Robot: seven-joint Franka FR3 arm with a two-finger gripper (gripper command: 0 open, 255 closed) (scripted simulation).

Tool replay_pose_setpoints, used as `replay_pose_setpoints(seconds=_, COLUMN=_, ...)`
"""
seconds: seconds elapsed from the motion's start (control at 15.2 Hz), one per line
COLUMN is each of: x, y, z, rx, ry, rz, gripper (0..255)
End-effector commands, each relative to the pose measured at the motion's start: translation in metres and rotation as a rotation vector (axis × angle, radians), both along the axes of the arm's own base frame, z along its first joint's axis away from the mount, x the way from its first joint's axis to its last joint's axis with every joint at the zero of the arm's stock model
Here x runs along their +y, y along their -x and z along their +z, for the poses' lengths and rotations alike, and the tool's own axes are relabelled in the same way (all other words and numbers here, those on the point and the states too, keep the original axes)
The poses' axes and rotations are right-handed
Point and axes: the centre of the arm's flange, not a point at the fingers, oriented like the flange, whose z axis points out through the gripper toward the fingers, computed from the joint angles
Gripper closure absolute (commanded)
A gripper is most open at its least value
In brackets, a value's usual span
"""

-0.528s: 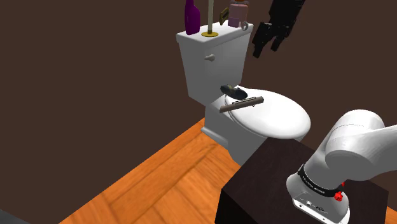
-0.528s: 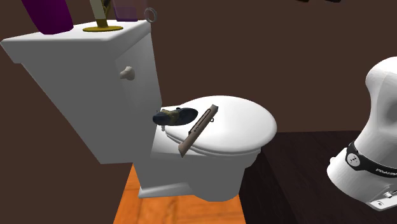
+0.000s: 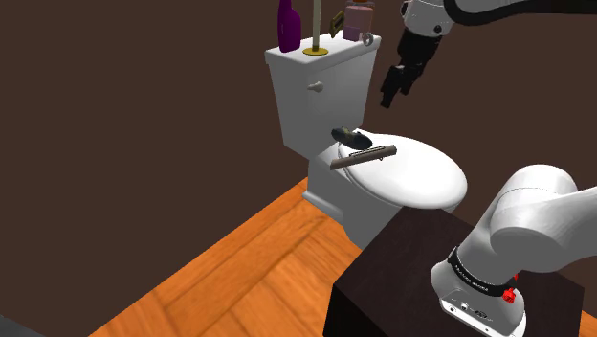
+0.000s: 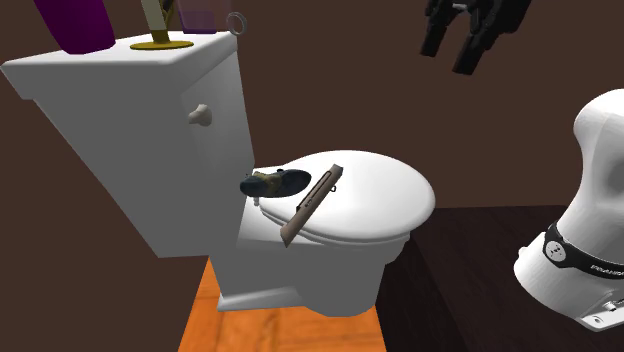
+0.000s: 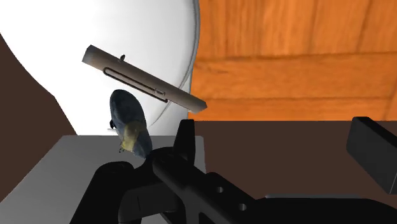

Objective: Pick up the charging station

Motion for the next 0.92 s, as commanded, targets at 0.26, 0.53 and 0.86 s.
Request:
replay_pose_setpoints(seconds=0.26, x=-0.040, y=-0.026, z=-0.065, rx=0.036, ry=0.039, rz=0.171, gripper=0)
replay_pose_setpoints(seconds=0.53, x=-0.065, y=-0.044, z=-0.107, rx=0.061, ry=0.065, rz=0.282, gripper=0)
replay_pose_setpoints(seconds=0.86, x=-0.095, y=-0.069, z=-0.160, rx=0.092, ry=0.097, rz=0.421, gripper=0)
